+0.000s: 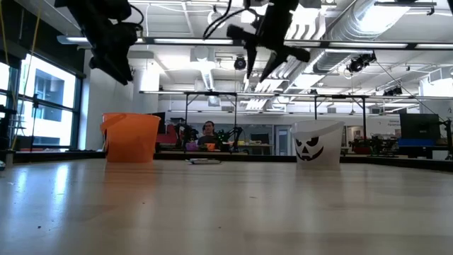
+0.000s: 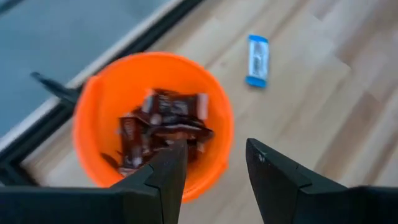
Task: Sort candy
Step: Put the white chocolate into the violet bucket
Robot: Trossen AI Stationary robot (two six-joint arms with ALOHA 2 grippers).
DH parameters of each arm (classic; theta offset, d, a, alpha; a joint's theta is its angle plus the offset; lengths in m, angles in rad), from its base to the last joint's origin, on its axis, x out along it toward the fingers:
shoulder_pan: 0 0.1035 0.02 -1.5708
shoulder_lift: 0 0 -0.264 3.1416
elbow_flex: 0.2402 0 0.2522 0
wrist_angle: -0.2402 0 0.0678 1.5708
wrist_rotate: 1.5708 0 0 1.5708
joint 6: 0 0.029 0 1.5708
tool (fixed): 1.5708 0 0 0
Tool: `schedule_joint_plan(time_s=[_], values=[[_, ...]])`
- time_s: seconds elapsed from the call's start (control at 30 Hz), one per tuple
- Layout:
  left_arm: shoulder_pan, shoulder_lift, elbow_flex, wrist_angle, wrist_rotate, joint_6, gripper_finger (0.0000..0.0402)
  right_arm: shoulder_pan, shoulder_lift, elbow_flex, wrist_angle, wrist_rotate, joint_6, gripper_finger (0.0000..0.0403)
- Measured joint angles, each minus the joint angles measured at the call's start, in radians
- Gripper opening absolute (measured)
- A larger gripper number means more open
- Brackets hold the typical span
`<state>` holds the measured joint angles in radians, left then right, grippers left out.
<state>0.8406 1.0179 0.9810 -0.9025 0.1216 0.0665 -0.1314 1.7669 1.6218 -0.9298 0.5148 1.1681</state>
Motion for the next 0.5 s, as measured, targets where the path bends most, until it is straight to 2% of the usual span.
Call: schedule_joint_plan(time_s=[0.1, 0.27, 0.43, 0.5], values=[[0.000, -0.022, 0.000, 0.029, -0.034, -0.032, 0.0152, 0.000, 0.049, 0.000, 0.020, 0.071, 0.151, 0.0132], [0.000, -0.063, 0.000, 0.053, -0.054, -0.055, 0.0152, -0.006, 0.159, 0.000, 0.110, 0.072, 0.321, 0.0132], [0.001, -0.093, 0.000, 0.054, -0.054, -0.052, 0.0152, -0.024, 0.260, 0.000, 0.362, -0.059, 0.370, 0.0133], [0.001, -0.103, 0.000, 0.054, -0.054, -0.033, 0.0152, -0.029, 0.291, 0.000, 0.455, -0.079, 0.376, 0.0133]])
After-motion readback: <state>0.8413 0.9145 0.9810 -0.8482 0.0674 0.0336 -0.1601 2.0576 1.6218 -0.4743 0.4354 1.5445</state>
